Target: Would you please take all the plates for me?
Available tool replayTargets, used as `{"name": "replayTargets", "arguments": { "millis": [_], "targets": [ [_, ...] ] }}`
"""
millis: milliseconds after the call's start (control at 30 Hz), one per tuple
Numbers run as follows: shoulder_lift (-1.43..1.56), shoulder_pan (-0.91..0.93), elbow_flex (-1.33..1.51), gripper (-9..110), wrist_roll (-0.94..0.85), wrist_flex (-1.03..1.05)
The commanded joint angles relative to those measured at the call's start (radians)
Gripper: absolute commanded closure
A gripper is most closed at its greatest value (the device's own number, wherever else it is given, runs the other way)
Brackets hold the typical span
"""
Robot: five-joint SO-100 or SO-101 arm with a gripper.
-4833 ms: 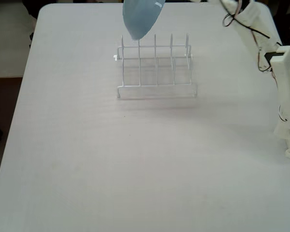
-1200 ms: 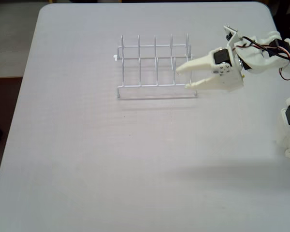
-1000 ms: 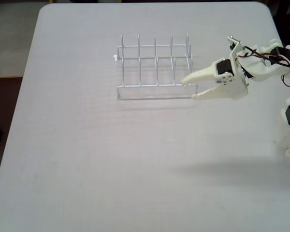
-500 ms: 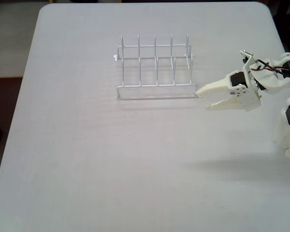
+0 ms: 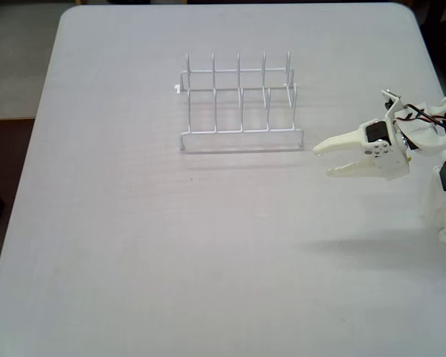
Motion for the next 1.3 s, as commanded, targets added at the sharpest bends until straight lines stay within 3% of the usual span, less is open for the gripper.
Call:
{"name": "replayTargets", "arguments": {
  "millis": [0,867,1033,1267],
  "targets": [
    [0.054,0.005,0.009,75,0.011,-0.009],
    [0.261,0.021,0.196,78,-0.002,0.032],
    [0.308,0.037,0.275,81,-0.005,0.075],
    [0.308,0.037,0.410,101,-0.009,-0.063]
  ]
}}
